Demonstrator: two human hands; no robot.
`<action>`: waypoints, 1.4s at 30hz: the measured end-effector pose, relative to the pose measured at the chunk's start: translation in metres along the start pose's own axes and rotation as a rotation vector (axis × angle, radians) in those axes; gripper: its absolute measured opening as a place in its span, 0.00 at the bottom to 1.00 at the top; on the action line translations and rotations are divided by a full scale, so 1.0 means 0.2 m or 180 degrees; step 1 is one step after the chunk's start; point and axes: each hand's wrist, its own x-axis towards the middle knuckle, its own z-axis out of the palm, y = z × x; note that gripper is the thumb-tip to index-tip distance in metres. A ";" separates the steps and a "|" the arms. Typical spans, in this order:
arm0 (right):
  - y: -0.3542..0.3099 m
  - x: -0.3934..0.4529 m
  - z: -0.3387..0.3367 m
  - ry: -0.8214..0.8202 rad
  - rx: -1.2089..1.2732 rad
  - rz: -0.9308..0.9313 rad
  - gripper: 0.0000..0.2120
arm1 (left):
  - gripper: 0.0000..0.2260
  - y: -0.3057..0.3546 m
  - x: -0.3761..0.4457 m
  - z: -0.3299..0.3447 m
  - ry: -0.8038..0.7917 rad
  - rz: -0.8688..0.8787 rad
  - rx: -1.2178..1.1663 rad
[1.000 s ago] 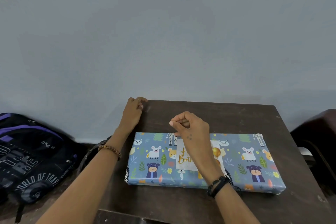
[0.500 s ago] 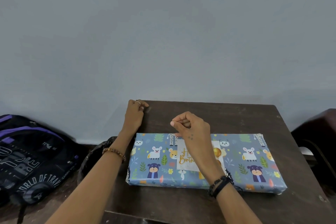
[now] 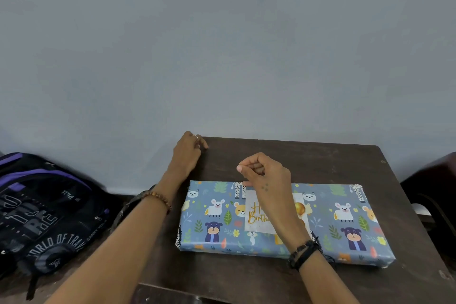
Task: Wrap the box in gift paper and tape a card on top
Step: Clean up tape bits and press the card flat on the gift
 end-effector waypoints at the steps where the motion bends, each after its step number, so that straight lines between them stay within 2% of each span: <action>1: 0.00 0.00 0.00 0.0005 -0.0020 -0.0003 0.03 | 0.11 -0.01 0.02 -0.03 -0.0172 0.0075 0.0094; 2: 0.00 0.00 0.00 0.0007 -0.0021 -0.0004 0.03 | 0.09 -0.01 0.05 -0.05 -0.0389 0.0137 0.0228; 4: 0.00 0.00 0.00 0.0007 0.0031 -0.0005 0.03 | 0.13 -0.01 0.08 -0.09 -0.0803 0.0202 0.0611; 7: -0.01 0.00 0.00 0.0011 0.0077 0.0007 0.03 | 0.15 0.00 0.09 -0.10 -0.0969 0.0202 0.0806; 16: 0.00 0.00 0.00 0.0010 0.0058 0.0049 0.03 | 0.12 0.01 0.05 -0.10 -0.0748 0.0478 0.0741; 23: -0.01 0.00 0.00 -0.0002 0.0084 0.0027 0.03 | 0.12 0.00 0.00 -0.10 -0.0551 0.0948 0.1197; 27: 0.00 0.00 -0.01 -0.0006 0.0089 0.0036 0.03 | 0.12 -0.02 -0.02 -0.11 -0.0467 0.0851 0.0668; 31: -0.01 0.00 0.00 -0.0013 0.0120 0.0051 0.04 | 0.05 -0.04 -0.06 -0.11 -0.0409 0.0779 0.0378; 35: -0.01 0.00 0.00 0.0000 0.0193 0.0093 0.03 | 0.06 -0.01 -0.05 -0.08 -0.0155 0.0988 0.0937; 39: -0.01 0.00 0.00 0.0004 0.0229 0.0125 0.03 | 0.10 0.03 -0.03 -0.09 -0.0295 0.1057 0.1460; 42: -0.01 0.00 -0.01 0.0032 0.0292 0.0142 0.01 | 0.10 0.02 -0.02 -0.10 -0.0248 0.0928 0.1363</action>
